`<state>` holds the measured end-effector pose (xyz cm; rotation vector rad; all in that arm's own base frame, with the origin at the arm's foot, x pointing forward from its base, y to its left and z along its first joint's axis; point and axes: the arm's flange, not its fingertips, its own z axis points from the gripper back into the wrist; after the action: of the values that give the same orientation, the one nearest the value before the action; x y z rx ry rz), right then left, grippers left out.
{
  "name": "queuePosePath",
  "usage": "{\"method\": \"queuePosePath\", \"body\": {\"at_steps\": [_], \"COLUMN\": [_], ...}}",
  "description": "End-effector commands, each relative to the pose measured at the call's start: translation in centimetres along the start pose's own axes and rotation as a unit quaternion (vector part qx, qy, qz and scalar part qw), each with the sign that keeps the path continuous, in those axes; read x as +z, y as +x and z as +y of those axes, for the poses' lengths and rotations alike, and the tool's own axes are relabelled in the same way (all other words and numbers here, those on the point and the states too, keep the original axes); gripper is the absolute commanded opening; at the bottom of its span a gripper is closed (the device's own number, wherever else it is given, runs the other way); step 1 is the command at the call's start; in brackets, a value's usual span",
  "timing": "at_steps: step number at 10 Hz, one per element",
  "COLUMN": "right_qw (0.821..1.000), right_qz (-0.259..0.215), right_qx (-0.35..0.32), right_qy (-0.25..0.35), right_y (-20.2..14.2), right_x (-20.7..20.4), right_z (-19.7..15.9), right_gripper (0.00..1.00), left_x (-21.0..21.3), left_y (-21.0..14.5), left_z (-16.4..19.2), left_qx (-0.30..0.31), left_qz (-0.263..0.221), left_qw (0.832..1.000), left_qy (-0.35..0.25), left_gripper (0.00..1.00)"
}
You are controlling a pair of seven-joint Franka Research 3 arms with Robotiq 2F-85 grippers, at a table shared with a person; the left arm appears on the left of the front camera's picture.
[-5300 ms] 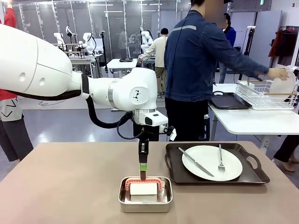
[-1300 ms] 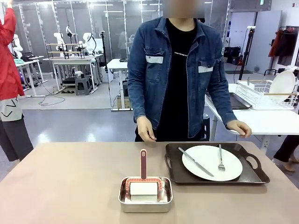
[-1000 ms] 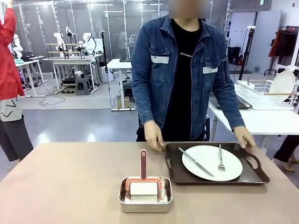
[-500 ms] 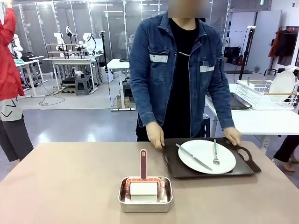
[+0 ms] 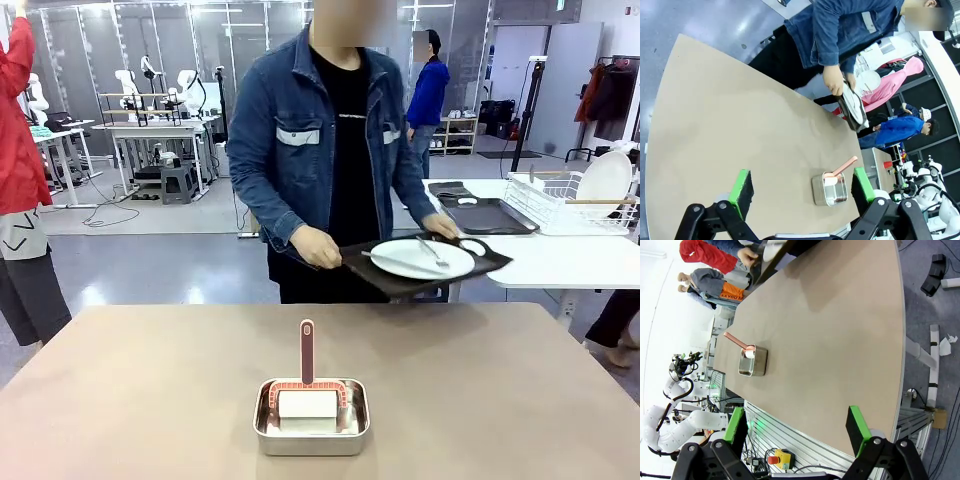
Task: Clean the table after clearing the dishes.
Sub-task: When the right (or left) Handle tray is removed, use the right hand (or left hand) to clean the right (or left) side of the table with the Lint Roller.
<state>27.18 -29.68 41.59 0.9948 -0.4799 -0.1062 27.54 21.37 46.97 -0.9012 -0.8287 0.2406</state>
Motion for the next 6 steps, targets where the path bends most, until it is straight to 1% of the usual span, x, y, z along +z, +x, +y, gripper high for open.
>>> {"method": "queuePosePath", "body": {"at_steps": [1, 3, 4, 5, 6], "right_qw": [1.000, 1.000, 0.997, 0.988, 0.968], "right_qz": [-0.002, 0.000, 0.020, 0.043, 0.064], "right_qx": [0.000, 0.000, 0.070, 0.136, 0.221], "right_qy": [0.004, 0.000, -0.033, -0.064, -0.096], "right_y": [-0.1, 0.0, 2.6, 5.0, 7.0], "right_x": [0.2, 0.0, -1.0, -2.8, -5.7], "right_z": [0.4, 0.0, 4.2, 8.8, 15.0], "right_gripper": [1.00, 1.00, 1.00, 1.00, 1.00], "left_x": [0.2, 0.2, 0.2, 0.2, 0.2], "left_y": [-0.1, -0.1, -0.1, -0.1, -0.1], "left_z": [0.1, 0.1, 0.1, 0.1, 0.1], "left_qx": [0.000, 0.000, 0.000, 0.000, 0.000], "left_qz": [0.002, 0.002, 0.002, 0.002, 0.002], "left_qw": [1.000, 1.000, 1.000, 1.000, 1.000], "left_qy": [-0.005, -0.005, -0.005, -0.005, -0.005], "left_gripper": [1.00, 1.00, 1.00, 1.00, 1.00]}}
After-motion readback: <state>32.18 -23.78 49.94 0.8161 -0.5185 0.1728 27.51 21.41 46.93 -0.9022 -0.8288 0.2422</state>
